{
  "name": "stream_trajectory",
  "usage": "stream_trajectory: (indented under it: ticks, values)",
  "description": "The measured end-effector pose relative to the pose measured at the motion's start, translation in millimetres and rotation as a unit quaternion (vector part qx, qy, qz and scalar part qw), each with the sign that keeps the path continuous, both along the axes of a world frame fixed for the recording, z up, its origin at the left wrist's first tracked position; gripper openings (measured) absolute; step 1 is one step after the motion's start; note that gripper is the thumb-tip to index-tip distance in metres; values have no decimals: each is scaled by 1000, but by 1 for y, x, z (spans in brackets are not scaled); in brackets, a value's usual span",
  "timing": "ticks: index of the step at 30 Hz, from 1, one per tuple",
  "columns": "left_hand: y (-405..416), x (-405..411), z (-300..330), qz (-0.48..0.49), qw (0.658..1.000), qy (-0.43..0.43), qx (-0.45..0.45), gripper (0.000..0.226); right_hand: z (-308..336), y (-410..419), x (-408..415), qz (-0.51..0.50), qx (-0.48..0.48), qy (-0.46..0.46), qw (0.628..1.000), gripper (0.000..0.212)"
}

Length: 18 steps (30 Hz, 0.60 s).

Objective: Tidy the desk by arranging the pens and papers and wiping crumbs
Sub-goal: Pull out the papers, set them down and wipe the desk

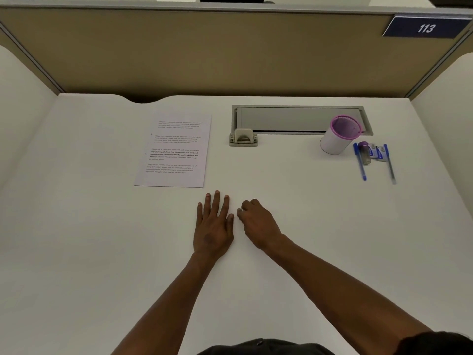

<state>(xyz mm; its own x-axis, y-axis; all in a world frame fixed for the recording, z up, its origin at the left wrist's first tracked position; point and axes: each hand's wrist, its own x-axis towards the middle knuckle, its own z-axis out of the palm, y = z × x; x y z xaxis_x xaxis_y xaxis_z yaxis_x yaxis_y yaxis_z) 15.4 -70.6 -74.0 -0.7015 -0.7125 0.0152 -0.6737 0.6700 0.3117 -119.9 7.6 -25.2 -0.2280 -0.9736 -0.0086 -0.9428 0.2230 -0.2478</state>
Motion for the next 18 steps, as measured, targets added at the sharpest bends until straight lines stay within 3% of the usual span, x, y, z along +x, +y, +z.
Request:
stream_trajectory:
  ticks: [4, 8, 12, 15, 18]
  values:
    - [0, 1, 0, -1, 1000, -6, -8, 58, 1, 0, -11, 53, -1, 17, 998, 11]
    - [-1, 2, 0, -2, 1000, -9, -10, 58, 10, -2, -15, 92, 14, 46, 995, 22]
    - [0, 1, 1, 4, 1000, -3, -8, 57, 7, -3, 2, 21, -14, 37, 999, 23]
    - [0, 0, 1, 5, 1000, -4, -3, 57, 4, -7, 11, -31, -10, -7, 999, 8]
    - [-1, 1, 1, 5, 1000, -9, -2, 57, 10, -13, -2, -159, 11, -151, 976, 16]
